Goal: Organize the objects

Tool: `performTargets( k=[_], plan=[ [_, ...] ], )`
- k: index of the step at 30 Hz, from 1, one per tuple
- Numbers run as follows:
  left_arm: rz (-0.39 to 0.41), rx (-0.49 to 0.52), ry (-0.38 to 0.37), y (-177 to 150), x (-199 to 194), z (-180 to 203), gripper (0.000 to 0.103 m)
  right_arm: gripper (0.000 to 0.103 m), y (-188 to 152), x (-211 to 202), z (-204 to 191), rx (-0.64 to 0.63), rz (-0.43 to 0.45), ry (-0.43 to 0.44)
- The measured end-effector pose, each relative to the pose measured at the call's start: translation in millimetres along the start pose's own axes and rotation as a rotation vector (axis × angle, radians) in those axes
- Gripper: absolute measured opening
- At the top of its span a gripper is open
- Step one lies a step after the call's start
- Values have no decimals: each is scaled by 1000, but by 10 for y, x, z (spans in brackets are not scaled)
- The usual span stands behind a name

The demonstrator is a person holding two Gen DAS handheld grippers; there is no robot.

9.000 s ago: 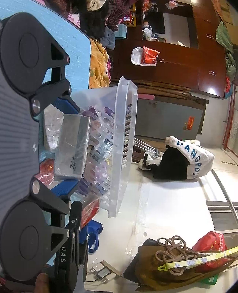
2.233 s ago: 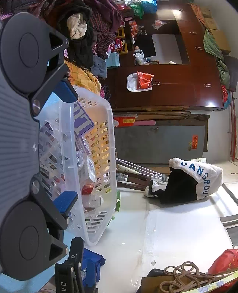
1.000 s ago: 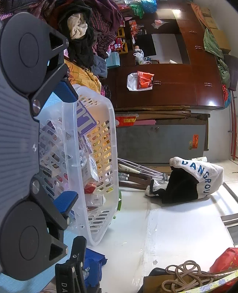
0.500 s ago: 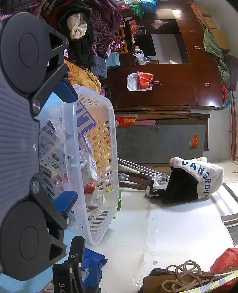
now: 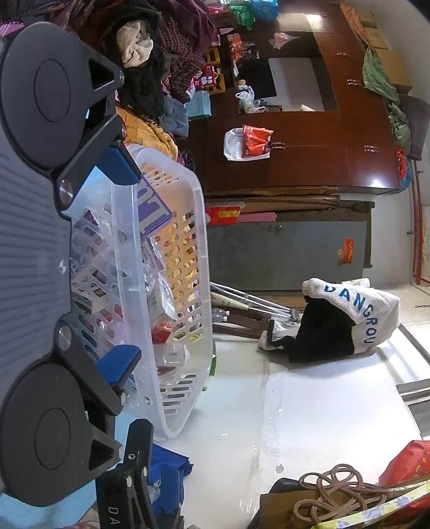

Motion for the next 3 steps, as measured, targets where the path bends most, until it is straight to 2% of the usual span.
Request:
performTargets(
  k=[3],
  plan=[
    [25,34,26,3,-37,38,103,103,-3,-2,-3,-1,-1,2]
  ],
)
Point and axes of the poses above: each gripper's, at about its wrist camera, not at the fingertips, and x roughly the way its jaws point, z to its right, y to its top, the point moved 4 cm from there along x, roughly the way its jaws point, and after that the axes turned 2 degrees about z, right-handed, at the moved point
